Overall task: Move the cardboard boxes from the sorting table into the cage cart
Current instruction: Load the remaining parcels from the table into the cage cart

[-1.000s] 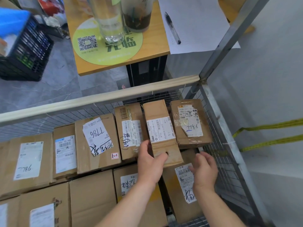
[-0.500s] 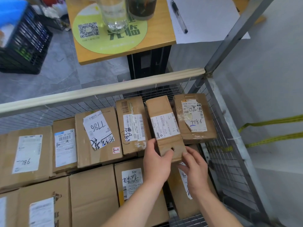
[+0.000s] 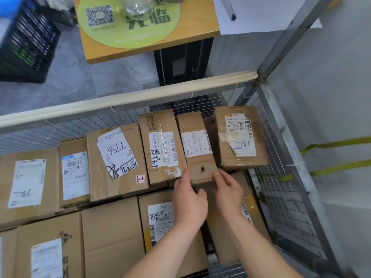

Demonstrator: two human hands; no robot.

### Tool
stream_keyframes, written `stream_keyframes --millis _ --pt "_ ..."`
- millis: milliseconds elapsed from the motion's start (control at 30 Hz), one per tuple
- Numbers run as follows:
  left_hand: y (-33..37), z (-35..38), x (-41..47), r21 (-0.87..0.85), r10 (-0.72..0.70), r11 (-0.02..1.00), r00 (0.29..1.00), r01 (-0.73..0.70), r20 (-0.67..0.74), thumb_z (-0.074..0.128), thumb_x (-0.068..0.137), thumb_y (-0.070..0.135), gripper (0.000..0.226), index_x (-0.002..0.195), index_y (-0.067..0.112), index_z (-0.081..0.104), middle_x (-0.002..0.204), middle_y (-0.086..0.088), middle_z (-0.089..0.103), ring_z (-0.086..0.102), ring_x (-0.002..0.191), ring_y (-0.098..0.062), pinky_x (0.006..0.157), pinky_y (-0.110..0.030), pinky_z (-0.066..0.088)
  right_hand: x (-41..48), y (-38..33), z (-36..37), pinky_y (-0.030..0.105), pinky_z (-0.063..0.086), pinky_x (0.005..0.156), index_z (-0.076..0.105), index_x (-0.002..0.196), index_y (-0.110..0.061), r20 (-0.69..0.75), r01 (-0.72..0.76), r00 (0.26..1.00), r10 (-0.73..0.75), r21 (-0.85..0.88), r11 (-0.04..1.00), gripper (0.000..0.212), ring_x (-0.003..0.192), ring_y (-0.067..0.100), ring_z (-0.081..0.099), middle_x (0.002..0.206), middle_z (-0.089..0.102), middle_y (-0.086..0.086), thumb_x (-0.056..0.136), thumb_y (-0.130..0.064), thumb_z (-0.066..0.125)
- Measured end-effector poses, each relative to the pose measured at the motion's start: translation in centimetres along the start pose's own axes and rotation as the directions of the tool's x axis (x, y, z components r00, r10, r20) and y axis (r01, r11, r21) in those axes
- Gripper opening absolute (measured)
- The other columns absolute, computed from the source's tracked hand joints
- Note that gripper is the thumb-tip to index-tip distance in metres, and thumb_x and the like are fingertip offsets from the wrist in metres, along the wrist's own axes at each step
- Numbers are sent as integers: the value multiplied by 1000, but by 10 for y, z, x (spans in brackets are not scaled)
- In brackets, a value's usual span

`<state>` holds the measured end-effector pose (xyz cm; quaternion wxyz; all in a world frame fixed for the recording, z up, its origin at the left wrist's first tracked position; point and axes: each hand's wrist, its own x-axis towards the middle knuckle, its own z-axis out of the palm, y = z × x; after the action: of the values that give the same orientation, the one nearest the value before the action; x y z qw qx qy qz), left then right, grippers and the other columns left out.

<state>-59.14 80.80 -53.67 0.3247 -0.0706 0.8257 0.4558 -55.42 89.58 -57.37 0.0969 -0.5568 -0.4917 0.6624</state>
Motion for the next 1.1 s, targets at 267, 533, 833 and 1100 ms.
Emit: stream_keyframes --millis 267,533,833,1100 --pt "1 -6 -8 16 -36 999 998 35 55 58 97 9 66 156 25 34 152 2 43 51 131 -14 105 -23 41 -1 -10 9 45 55 99 69 105 -36 -39 24 999 -28 -99 995 18 107 14 68 111 74 -4 97 -21 67" --pt "20 -39 -30 159 17 987 996 -32 91 62 94 18 58 149 22 45 147 4 51 49 134 -14 113 -32 40 -32 -29 -2 46 51 104 69 117 -22 -101 -48 994 35 -125 991 20 110 16 65 114 71 -3 97 -22 65" --pt "78 -123 -83 511 293 760 914 -400 279 57 94 43 61 151 28 41 155 9 38 42 139 -14 110 -35 43 -135 -89 -26 39 44 111 53 146 -19 84 256 964 -253 -550 795 52 126 14 56 139 62 -2 98 -37 62" --pt "131 -211 -166 594 509 411 715 -692 480 50 96 52 67 155 26 33 161 7 28 23 149 -14 122 -39 27 -274 -139 -54 30 28 119 38 156 -24 143 366 877 -459 -819 443 70 148 10 32 159 39 -7 95 -51 61"
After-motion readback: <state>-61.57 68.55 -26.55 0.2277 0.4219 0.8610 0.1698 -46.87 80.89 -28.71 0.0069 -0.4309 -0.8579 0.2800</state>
